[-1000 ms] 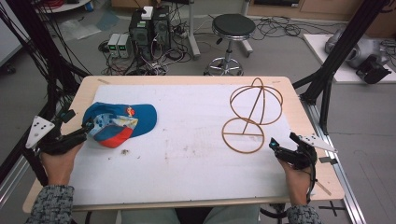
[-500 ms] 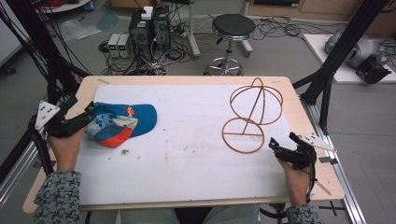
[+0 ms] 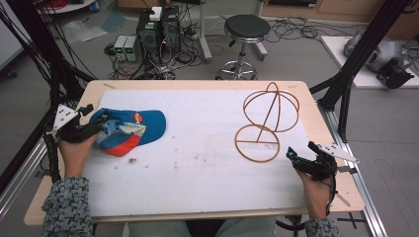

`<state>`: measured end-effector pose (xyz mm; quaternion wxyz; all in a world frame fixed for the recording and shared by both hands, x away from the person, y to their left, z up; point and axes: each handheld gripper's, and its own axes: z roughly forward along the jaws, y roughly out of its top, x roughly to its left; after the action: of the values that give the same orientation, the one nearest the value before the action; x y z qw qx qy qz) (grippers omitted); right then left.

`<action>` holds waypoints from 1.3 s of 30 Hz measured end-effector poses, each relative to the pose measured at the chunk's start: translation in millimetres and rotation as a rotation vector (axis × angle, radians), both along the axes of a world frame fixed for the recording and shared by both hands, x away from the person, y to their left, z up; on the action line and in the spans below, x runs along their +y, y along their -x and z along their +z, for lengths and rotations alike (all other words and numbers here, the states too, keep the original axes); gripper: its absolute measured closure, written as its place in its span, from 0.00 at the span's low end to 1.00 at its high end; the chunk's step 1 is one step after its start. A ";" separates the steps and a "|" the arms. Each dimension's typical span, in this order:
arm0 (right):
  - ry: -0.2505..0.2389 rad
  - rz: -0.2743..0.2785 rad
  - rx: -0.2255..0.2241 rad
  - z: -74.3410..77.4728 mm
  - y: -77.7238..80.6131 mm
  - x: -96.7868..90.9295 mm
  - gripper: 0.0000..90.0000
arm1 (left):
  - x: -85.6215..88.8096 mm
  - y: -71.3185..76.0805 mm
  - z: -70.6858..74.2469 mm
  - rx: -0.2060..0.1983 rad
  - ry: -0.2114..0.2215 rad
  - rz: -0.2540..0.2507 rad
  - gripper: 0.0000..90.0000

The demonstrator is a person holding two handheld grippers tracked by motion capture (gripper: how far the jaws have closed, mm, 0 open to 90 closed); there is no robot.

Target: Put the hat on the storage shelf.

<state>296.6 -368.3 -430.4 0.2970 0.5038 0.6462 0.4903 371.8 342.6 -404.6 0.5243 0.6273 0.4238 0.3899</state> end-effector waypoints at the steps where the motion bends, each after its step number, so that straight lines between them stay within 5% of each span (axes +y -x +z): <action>1: -0.003 -0.001 0.001 0.0 0.1 -0.1 0.12 | -0.5 -0.5 -0.6 0.001 -0.005 -0.002 0.43; 15: 0.005 -0.001 0.003 -0.7 1.1 -1.6 0.12 | -1.5 -3.4 -6.2 0.034 -0.071 -0.024 0.65; 23: 0.002 -0.002 0.004 -0.9 1.1 -1.9 0.12 | -4.0 0.1 -3.1 0.030 -0.100 -0.057 0.96; 28: 0.000 0.002 0.007 -1.1 0.2 -0.4 0.12 | -10.4 3.9 5.7 0.021 -0.107 -0.076 0.98; 36: -0.032 0.002 0.009 -1.2 -1.2 -0.3 0.12 | -31.3 12.1 44.9 0.057 0.004 -0.153 0.98; 39: -0.045 0.000 0.010 -1.4 -1.6 -0.8 0.12 | -38.2 12.5 53.0 0.065 0.002 -0.168 0.98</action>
<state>298.2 -369.2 -431.8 0.2822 0.5127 0.6366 0.5022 359.3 304.5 -351.6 0.5416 0.6725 0.3868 0.3236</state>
